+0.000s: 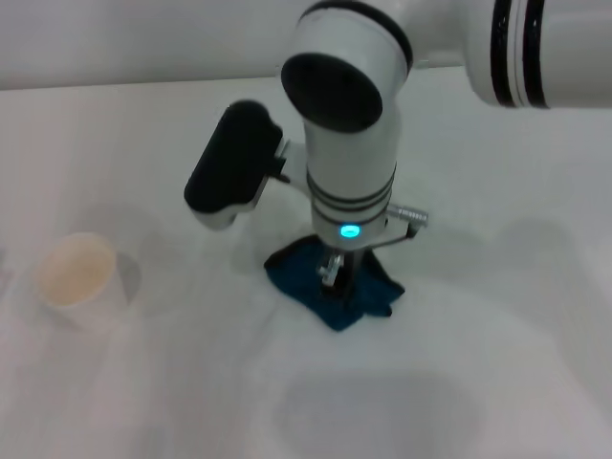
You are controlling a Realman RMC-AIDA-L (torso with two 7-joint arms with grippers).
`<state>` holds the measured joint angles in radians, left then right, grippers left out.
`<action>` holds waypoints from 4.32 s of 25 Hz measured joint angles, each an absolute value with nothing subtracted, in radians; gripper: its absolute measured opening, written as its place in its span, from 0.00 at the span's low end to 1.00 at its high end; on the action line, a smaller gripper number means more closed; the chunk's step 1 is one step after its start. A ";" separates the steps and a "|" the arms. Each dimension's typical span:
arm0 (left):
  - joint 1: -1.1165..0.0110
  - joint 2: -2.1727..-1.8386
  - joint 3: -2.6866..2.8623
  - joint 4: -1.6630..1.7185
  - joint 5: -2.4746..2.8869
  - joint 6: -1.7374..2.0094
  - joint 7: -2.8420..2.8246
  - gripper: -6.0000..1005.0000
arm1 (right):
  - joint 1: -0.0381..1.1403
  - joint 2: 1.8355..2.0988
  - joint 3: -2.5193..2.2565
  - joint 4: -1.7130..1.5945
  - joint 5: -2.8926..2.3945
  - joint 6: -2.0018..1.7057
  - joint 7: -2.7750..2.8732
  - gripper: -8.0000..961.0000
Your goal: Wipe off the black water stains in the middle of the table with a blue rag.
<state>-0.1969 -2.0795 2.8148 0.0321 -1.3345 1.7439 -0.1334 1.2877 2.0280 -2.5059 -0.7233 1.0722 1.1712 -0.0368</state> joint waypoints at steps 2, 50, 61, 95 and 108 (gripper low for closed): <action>-0.198 -2.079 2.815 0.032 -1.334 1.744 -0.133 0.88 | 1.294 2.028 -2.477 -0.693 1.047 1.170 -0.046 0.12; -0.212 -2.075 2.808 0.025 -1.340 1.757 -0.133 0.88 | 0.971 2.027 -2.143 -1.110 0.673 1.462 -0.035 0.11; -0.223 -2.072 2.805 0.007 -1.345 1.750 -0.133 0.88 | 0.789 2.015 -1.787 -1.159 0.435 1.585 -0.176 0.11; -0.264 -2.072 2.804 -0.015 -1.370 1.732 -0.139 0.88 | 0.688 2.012 -1.549 -1.120 0.347 1.600 -0.322 0.23; -0.274 -2.071 2.804 -0.015 -1.378 1.723 -0.137 0.88 | 0.618 2.013 -1.372 -1.290 0.465 1.623 -0.546 0.35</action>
